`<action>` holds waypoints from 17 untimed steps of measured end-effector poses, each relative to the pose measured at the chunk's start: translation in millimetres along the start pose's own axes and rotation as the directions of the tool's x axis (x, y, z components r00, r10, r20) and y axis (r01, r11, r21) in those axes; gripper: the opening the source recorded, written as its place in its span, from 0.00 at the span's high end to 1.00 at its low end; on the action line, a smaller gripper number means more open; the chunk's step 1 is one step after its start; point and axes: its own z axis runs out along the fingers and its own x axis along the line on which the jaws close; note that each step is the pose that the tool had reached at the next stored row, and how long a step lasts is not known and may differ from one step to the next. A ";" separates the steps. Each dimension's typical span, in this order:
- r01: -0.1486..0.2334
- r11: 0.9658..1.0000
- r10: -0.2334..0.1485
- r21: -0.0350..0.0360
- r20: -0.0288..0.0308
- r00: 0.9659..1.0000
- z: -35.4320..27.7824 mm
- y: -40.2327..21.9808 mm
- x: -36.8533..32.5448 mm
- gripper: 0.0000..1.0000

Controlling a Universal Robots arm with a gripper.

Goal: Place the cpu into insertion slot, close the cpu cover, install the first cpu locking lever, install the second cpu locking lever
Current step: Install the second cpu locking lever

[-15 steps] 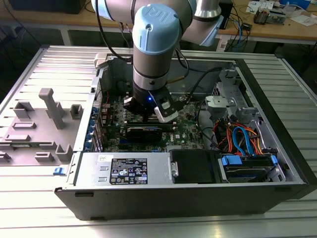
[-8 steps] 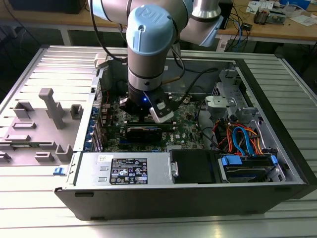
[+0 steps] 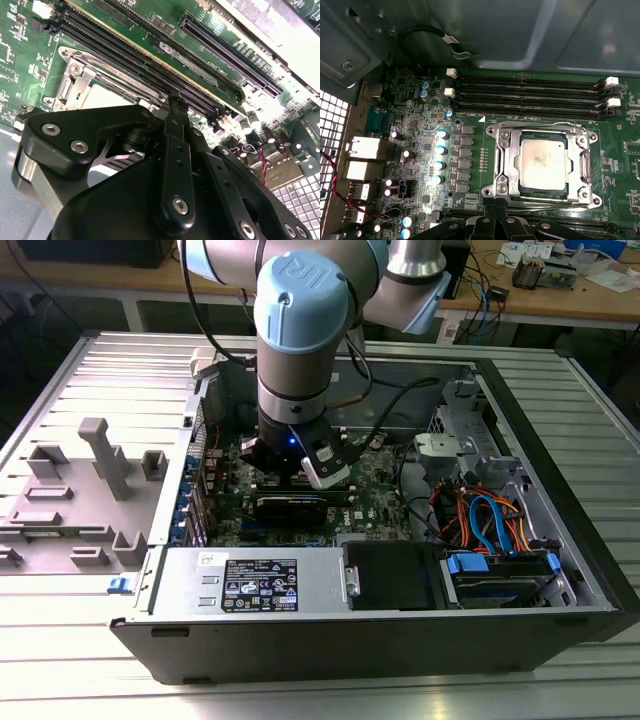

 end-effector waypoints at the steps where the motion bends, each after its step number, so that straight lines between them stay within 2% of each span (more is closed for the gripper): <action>1: 0.000 1.000 0.000 0.000 0.000 1.000 0.0 0.0 0.0 0.89; 10: 0.000 1.000 0.000 0.000 0.000 1.000 0.1 0.0 0.0 0.89; 11: 0.000 1.000 0.000 -0.001 0.000 1.000 1.6 -0.2 1.5 0.89; 12: -0.025 1.000 0.025 -0.003 0.005 1.000 3.3 -0.2 2.9 0.89; 13: -0.032 0.999 0.032 -0.006 0.007 0.999 3.9 1.8 4.2 0.89; 17: -0.032 0.999 0.032 -0.007 0.007 0.999 5.6 3.0 4.6 0.89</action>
